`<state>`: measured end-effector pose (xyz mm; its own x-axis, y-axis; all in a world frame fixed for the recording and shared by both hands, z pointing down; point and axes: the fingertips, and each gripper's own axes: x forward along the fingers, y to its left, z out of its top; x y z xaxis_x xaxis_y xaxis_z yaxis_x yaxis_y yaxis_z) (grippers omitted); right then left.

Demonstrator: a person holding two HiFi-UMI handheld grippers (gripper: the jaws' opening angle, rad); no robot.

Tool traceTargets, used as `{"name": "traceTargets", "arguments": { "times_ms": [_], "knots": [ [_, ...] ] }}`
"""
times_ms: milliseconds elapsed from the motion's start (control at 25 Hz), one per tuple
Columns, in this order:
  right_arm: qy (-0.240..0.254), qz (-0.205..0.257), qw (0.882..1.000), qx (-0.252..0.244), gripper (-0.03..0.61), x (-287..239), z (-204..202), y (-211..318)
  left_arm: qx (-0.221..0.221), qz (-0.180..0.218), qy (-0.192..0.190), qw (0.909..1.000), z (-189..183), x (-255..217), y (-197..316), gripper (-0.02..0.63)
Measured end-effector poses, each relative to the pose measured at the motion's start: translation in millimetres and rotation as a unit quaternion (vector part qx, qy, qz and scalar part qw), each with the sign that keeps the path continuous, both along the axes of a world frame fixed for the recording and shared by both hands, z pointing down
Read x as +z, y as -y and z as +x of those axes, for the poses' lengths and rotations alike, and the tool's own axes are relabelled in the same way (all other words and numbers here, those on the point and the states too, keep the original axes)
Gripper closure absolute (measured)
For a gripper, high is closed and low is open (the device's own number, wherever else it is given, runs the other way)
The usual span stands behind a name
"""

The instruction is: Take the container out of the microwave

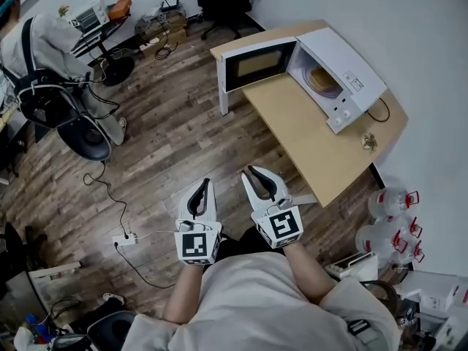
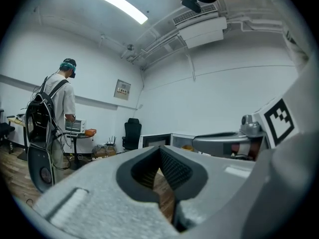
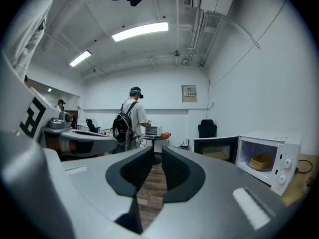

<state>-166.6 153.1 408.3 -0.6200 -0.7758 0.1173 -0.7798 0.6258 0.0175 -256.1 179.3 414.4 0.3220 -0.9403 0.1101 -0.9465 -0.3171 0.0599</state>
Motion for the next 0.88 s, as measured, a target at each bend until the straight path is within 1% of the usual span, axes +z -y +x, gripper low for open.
{"name": "traceTargets", "arguments": {
  "times_ms": [240,520,680,880],
  "knots": [
    [-0.002,-0.008,1.000,-0.003,0.504,9,-8,48,-0.006,-0.009,-0.008,0.9999,-9,8,47,0.612],
    [-0.001,-0.012,1.000,-0.010,0.502,14,0,115,0.015,-0.006,0.007,0.9998,13,8,119,0.612],
    [0.001,-0.016,1.000,0.004,0.500,13,26,152,0.019,-0.015,0.012,0.9996,29,10,159,0.612],
    [0.009,-0.024,0.999,0.036,0.500,20,67,183,0.048,-0.025,0.019,0.9984,65,14,195,0.612]
  ]
}}
